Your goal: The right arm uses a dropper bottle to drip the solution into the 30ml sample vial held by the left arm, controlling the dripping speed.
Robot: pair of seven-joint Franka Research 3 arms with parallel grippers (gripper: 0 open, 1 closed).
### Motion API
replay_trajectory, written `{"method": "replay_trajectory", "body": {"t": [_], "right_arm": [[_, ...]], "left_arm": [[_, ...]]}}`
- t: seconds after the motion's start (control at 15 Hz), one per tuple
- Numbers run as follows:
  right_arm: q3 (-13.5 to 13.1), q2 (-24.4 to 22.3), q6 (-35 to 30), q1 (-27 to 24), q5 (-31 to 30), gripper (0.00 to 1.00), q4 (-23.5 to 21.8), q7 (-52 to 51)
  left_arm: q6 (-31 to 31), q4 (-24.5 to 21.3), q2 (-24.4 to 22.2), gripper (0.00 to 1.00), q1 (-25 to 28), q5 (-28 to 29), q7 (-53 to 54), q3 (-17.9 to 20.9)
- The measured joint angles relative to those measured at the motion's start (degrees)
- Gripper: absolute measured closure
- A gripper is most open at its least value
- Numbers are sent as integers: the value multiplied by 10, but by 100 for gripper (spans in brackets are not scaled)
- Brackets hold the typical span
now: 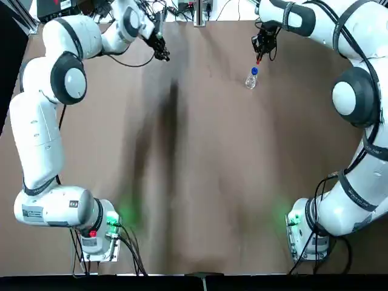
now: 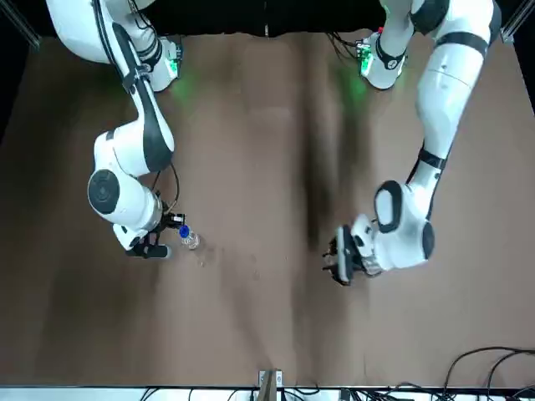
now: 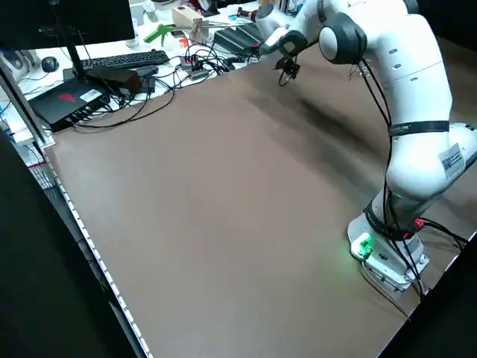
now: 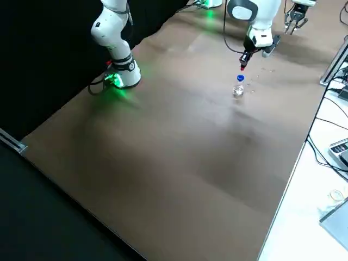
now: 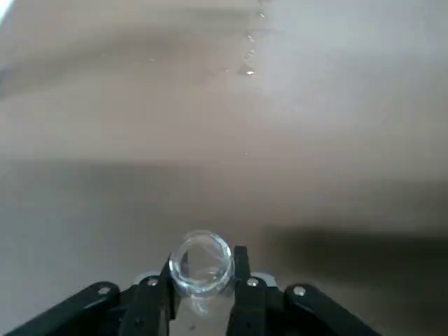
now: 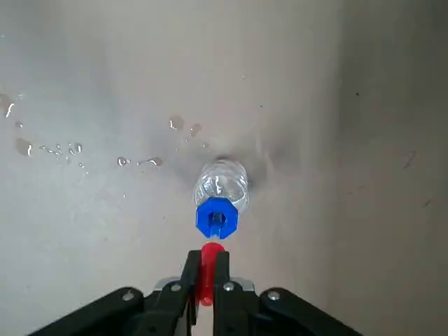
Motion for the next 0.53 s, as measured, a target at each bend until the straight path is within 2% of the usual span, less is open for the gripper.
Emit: {"method": "replay_trajectory", "body": {"t": [0.13,0.53], "right_arm": [[-1,-7,-2,0,0,89,0,0],[-3,-24,-44,-1,0,89,12,1]], "left_arm": [[5,1,-8,69,-35,43,-72,0],[17,6,-13,69,-104,70,-134,4]]}}
